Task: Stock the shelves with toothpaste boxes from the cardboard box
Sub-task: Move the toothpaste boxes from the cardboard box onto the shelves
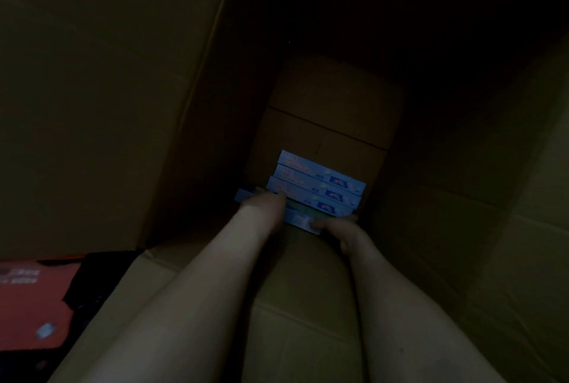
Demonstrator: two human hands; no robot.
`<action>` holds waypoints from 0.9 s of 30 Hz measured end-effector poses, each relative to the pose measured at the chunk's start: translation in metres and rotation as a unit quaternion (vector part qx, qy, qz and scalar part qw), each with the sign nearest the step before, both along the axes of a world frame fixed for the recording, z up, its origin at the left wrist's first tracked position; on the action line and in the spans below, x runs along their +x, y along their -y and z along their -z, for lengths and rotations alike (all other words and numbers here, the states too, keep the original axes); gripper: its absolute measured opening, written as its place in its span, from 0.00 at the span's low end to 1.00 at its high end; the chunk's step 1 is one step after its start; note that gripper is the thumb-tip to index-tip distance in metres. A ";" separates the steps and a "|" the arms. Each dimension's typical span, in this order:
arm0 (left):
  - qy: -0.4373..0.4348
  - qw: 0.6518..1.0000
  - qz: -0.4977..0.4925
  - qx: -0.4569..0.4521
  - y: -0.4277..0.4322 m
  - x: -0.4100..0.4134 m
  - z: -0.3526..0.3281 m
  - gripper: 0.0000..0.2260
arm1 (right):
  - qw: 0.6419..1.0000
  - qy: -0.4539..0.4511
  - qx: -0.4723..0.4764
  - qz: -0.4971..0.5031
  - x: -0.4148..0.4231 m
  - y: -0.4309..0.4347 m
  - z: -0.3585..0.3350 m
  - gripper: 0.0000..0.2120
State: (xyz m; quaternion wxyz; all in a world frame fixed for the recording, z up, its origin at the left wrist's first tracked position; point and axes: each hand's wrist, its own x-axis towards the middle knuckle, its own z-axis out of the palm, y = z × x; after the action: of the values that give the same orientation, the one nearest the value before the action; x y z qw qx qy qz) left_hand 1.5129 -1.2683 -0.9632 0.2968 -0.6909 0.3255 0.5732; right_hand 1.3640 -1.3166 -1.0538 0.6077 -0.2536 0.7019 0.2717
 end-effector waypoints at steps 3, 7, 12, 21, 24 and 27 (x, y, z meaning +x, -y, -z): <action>-0.007 1.000 -0.010 0.003 -0.003 0.000 0.007 0.20 | 0.999 0.019 0.040 -0.006 0.017 0.005 -0.018 0.36; 0.001 1.000 0.026 0.009 -0.009 0.009 0.016 0.21 | 0.970 0.028 -0.049 -0.237 0.033 -0.004 -0.008 0.42; 0.038 0.995 0.090 0.021 -0.012 0.027 0.031 0.22 | 0.645 0.242 -0.224 -0.689 0.041 -0.001 0.006 0.33; 0.039 0.996 0.031 -0.079 -0.006 0.020 -0.011 0.23 | 0.758 0.234 -0.171 -0.584 0.037 0.016 -0.045 0.22; 0.074 0.980 0.011 -0.183 -0.005 0.019 -0.076 0.27 | 0.846 0.234 -0.088 -0.472 0.044 0.044 -0.119 0.19; 0.121 0.957 0.050 -0.259 -0.010 0.019 -0.164 0.31 | 0.884 0.269 -0.077 -0.375 0.051 0.068 -0.224 0.11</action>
State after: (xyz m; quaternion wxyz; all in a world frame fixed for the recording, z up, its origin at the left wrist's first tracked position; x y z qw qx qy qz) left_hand 1.5319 -1.2588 -0.7992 0.1732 -0.7911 0.4586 0.3659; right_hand 1.4154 -1.3847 -0.8302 0.6047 -0.6072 0.3824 0.3455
